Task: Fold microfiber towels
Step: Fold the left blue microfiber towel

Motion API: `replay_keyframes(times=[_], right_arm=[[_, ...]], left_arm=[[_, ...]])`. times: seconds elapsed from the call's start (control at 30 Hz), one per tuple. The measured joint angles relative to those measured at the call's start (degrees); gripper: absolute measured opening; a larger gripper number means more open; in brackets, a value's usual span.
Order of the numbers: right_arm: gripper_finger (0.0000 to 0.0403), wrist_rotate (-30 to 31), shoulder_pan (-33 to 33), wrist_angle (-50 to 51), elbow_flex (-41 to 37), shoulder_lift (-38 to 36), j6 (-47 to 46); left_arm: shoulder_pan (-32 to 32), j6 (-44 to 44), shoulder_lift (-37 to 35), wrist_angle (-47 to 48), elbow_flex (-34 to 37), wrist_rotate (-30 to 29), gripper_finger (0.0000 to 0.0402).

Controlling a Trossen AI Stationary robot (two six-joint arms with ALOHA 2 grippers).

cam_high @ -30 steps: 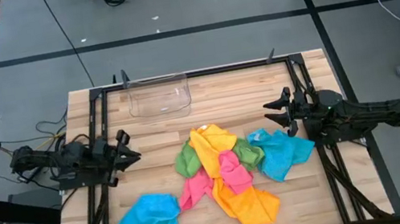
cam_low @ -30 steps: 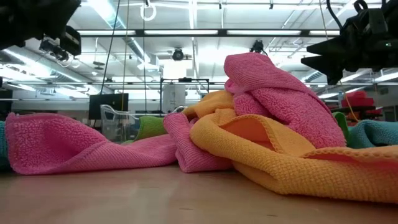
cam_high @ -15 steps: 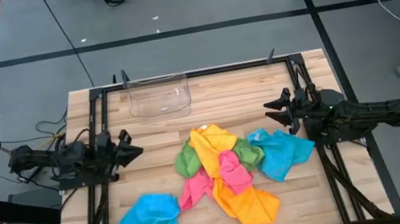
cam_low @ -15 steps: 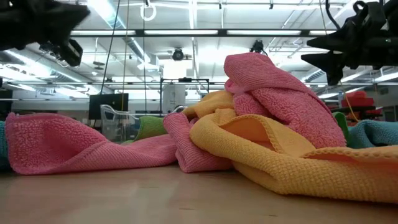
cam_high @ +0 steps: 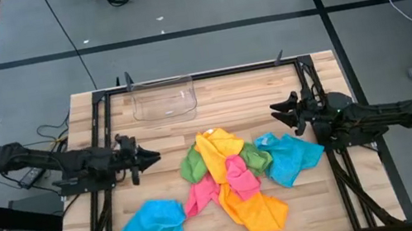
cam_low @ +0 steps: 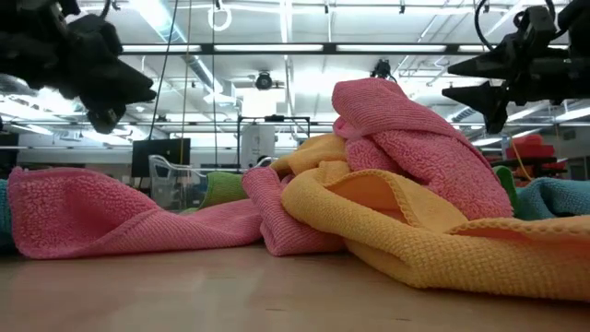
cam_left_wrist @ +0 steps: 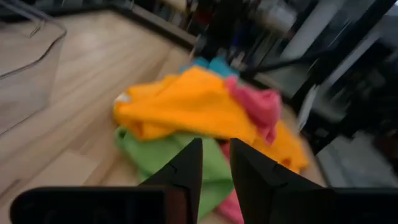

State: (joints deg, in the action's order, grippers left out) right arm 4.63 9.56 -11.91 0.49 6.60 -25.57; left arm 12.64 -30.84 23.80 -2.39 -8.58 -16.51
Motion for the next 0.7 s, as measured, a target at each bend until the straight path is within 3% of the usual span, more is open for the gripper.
replay_keyframes(times=[0.23, 0.53, 0.7], right_arm=[[0.0201, -0.8, 0.5, -11.8, 0.0, 8.9, 7.6], [0.0201, -0.8, -2.4, -27.6, 0.0, 25.3, 9.2], [0.0201, -0.8, -5.8, -34.3, 0.0, 31.9, 11.0]], left_arm=[[0.0, -0.6, 12.2, 18.3, -12.7, 0.0, 0.0107], [1.8, -3.1, 25.5, 31.8, -23.4, 3.5, 0.0115], [2.7, -3.1, 30.3, 34.1, -26.0, 3.5, 0.0128]])
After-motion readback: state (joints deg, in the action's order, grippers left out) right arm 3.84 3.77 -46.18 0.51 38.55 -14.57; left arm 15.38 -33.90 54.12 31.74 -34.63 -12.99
